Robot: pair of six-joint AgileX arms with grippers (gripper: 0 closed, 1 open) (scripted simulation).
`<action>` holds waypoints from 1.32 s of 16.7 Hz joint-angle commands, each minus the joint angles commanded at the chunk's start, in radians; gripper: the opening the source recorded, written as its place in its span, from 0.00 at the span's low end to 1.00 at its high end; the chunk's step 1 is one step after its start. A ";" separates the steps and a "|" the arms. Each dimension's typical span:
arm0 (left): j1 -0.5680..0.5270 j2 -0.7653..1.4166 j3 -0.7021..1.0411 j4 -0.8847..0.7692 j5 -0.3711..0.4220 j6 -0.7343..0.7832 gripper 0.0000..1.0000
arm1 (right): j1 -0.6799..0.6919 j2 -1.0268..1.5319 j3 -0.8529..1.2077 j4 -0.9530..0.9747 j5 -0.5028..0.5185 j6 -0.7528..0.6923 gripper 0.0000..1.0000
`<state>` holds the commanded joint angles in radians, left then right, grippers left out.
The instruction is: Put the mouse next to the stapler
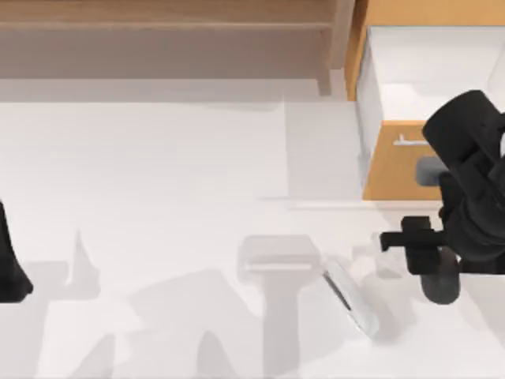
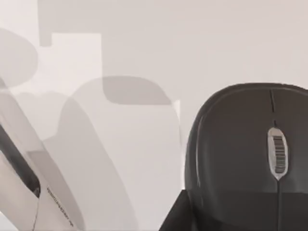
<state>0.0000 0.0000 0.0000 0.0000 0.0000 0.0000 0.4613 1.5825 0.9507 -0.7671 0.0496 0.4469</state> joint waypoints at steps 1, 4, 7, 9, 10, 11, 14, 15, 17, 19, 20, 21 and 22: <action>0.000 0.000 0.000 0.000 0.000 0.000 1.00 | 0.000 0.001 -0.001 0.004 0.000 0.000 0.00; 0.000 0.000 0.000 0.000 0.000 0.000 1.00 | 0.001 0.009 -0.007 0.014 0.000 0.000 0.00; 0.000 0.000 0.000 0.000 0.000 0.000 1.00 | 0.001 0.028 -0.023 0.019 -0.001 0.000 0.00; 0.000 0.000 0.000 0.000 0.000 0.000 1.00 | 0.002 0.045 -0.039 0.019 -0.002 0.000 0.00; 0.000 0.000 0.000 0.000 0.000 0.000 1.00 | 0.002 0.052 -0.046 0.018 -0.002 0.000 0.00; 0.000 0.000 0.000 0.000 0.000 0.000 1.00 | 0.002 0.052 -0.046 0.018 -0.002 0.000 0.00; 0.000 0.000 0.000 0.000 0.000 0.000 1.00 | 0.002 0.052 -0.046 0.018 -0.002 0.000 0.00; 0.000 0.000 0.000 0.000 0.000 0.000 1.00 | 0.002 0.052 -0.046 0.018 -0.002 0.000 0.08; 0.000 0.000 0.000 0.000 0.000 0.000 1.00 | 0.002 0.052 -0.046 0.018 -0.002 0.000 0.23; 0.000 0.000 0.000 0.000 0.000 0.000 1.00 | 0.002 0.052 -0.046 0.018 -0.002 0.000 0.38; 0.000 0.000 0.000 0.000 0.000 0.000 1.00 | 0.002 0.052 -0.046 0.018 -0.002 0.000 0.45; 0.000 0.000 0.000 0.000 0.000 0.000 1.00 | 0.002 0.052 -0.046 0.018 -0.002 0.000 0.53; 0.000 0.000 0.000 0.000 0.000 0.000 1.00 | 0.002 0.052 -0.046 0.018 -0.002 0.000 0.60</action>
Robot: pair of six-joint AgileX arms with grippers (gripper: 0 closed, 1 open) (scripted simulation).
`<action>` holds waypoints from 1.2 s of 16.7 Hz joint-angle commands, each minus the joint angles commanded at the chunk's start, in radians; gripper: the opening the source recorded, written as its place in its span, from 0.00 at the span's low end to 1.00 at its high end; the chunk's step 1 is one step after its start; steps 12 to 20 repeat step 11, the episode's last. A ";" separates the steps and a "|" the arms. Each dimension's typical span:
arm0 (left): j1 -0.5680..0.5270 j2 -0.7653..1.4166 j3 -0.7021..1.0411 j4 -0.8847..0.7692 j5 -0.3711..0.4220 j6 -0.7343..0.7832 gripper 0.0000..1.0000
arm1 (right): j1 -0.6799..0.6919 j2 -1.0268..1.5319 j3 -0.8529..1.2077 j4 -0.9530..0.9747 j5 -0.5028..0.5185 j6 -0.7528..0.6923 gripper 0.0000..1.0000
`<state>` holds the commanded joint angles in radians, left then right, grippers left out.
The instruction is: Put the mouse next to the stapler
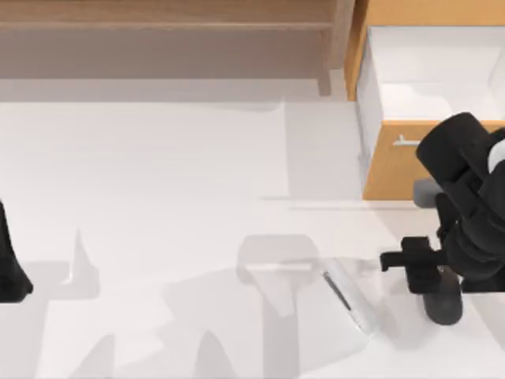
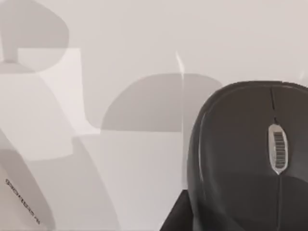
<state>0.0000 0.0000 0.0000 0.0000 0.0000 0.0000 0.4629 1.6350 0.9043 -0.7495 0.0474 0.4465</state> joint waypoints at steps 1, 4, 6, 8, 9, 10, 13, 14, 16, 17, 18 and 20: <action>0.000 0.000 0.000 0.000 0.000 0.000 1.00 | 0.000 0.000 0.000 0.000 0.000 0.000 0.68; 0.000 0.000 0.000 0.000 0.000 0.000 1.00 | 0.000 0.000 0.000 0.000 0.000 0.000 0.90; 0.000 0.000 0.000 0.000 0.000 0.000 1.00 | 0.000 0.000 0.000 0.000 0.000 0.000 1.00; 0.000 0.000 0.000 0.000 0.000 0.000 1.00 | 0.000 0.000 0.000 0.000 0.000 0.000 1.00; 0.000 0.000 0.000 0.000 0.000 0.000 1.00 | 0.000 0.000 0.000 0.000 0.000 0.000 1.00; 0.000 0.000 0.000 0.000 0.000 0.000 1.00 | 0.000 0.000 0.000 0.000 0.000 0.000 1.00; 0.000 0.000 0.000 0.000 0.000 0.000 1.00 | 0.000 0.000 0.000 0.000 0.000 0.000 1.00; 0.000 0.000 0.000 0.000 0.000 0.000 1.00 | 0.000 0.000 0.000 0.000 0.000 0.000 1.00; 0.000 0.000 0.000 0.000 0.000 0.000 1.00 | 0.000 0.000 0.000 0.000 0.000 0.000 1.00; 0.000 0.000 0.000 0.000 0.000 0.000 1.00 | 0.000 0.000 0.000 0.000 0.000 0.000 1.00; 0.000 0.000 0.000 0.000 0.000 0.000 1.00 | 0.000 0.000 0.000 0.000 0.000 0.000 1.00; 0.000 0.000 0.000 0.000 0.000 0.000 1.00 | 0.000 0.000 0.000 0.000 0.000 0.000 1.00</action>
